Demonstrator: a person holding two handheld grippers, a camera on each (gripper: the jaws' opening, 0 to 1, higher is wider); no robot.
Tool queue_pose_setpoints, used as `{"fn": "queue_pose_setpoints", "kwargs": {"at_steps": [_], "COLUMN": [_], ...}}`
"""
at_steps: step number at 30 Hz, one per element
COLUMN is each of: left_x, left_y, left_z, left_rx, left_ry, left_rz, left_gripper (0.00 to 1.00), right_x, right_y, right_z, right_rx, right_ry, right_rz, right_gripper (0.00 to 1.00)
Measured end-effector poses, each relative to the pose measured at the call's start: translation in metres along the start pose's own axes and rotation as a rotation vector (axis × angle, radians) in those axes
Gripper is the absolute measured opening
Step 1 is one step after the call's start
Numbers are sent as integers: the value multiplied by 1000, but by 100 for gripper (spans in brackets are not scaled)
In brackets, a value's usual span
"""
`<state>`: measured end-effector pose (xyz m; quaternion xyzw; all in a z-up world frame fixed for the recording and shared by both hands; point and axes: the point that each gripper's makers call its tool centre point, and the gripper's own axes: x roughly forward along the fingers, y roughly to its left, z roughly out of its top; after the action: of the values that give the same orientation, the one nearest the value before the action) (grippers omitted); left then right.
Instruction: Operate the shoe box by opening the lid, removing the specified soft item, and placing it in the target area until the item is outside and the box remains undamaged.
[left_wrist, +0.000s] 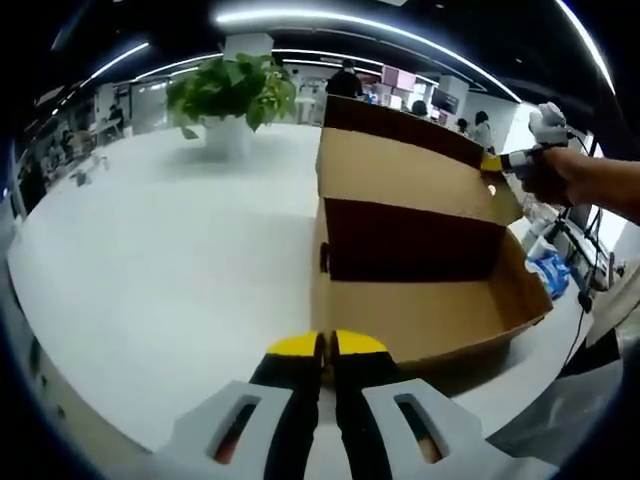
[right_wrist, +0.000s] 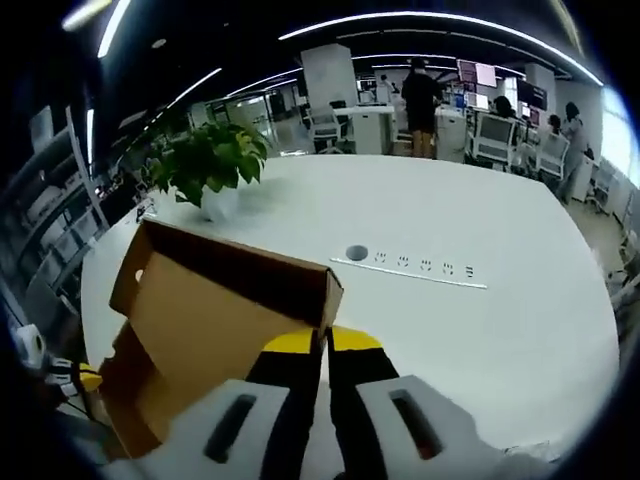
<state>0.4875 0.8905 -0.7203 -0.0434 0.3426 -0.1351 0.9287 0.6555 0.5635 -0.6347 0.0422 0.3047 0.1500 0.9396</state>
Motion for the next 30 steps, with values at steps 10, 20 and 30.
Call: {"fn": "queue_pose_setpoints", "kwargs": {"at_steps": [10, 20, 30], "left_x": [-2, -3, -3], "left_y": [-2, -3, -2], "left_z": [-2, -2, -2], "left_rx": [-6, -11, -22], "left_ry": [10, 13, 17], "left_rz": [-2, -8, -17], "left_gripper": [0, 0, 1], "right_x": [-38, -68, -86], "right_y": [18, 34, 42], "right_z": [8, -2, -19], "right_rx": [-14, -80, -167], "right_ry": [-84, -111, -91], "right_rz": [31, 21, -35], "right_gripper": [0, 0, 0]}}
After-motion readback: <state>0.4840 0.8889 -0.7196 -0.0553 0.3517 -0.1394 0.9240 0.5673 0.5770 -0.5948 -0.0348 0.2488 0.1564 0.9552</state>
